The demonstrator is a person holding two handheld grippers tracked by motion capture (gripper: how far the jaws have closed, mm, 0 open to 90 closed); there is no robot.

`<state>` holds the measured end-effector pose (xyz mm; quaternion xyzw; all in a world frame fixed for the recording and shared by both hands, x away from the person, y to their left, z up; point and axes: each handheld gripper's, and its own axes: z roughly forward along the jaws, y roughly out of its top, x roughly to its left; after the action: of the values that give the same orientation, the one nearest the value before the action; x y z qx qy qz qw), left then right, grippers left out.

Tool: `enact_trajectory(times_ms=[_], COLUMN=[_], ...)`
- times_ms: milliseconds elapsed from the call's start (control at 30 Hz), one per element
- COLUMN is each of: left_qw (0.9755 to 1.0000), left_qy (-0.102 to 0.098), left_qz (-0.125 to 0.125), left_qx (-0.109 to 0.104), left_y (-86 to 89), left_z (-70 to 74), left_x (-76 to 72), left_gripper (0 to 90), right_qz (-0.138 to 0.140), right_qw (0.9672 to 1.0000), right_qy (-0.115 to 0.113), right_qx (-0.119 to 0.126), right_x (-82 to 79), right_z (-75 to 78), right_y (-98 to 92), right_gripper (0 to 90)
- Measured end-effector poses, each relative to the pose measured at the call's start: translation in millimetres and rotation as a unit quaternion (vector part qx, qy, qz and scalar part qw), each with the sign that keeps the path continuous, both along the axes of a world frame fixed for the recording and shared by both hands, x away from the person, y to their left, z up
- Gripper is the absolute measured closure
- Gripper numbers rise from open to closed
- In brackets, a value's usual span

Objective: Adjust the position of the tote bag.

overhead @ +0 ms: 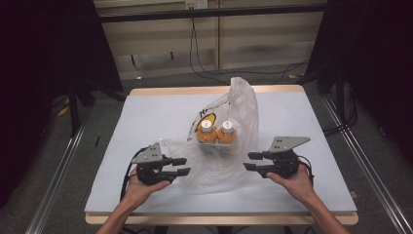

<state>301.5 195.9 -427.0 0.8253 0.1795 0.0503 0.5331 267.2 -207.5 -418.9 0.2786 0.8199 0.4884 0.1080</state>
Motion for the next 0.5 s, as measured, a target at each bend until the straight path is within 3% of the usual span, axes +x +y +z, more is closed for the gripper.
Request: enact_trajectory(times_ms=[133,267,300,333,400,500], left_qw=[0.9990,0.9975,0.9968,0.9939,0.9926,0.9926], left_qy=[0.002,0.000,-0.001,0.015,0.033,0.041], left_qz=[0.040,0.068,0.078,0.108,0.114,0.112], left_qx=[-0.021,-0.018,-0.016,-0.020,-0.026,-0.024], left_y=[19.0,33.0,37.3,44.5,49.0,48.8], left_z=[4.9,5.3,4.5,0.1,-6.1,-11.0], left_x=[5.8,10.3,12.6,18.6,23.2,26.5], left_gripper=[57.8,48.7,44.5,38.7,33.5,27.2], right_qz=[-0.027,-0.056,-0.062,-0.066,-0.075,-0.086], right_qw=[0.9994,0.9973,0.9967,0.9963,0.9953,0.9942], right_qy=[-0.020,-0.041,-0.046,-0.050,-0.059,-0.061], right_qx=[0.014,0.025,0.024,0.024,0.017,0.020], right_x=[6.9,21.5,25.6,30.3,39.4,50.3], right_z=[17.7,34.7,39.0,43.2,51.8,60.1], right_y=[-10.3,-17.5,-18.0,-17.8,-16.6,-16.4], right_gripper=[54.3,48.9,47.6,46.7,43.8,41.1])
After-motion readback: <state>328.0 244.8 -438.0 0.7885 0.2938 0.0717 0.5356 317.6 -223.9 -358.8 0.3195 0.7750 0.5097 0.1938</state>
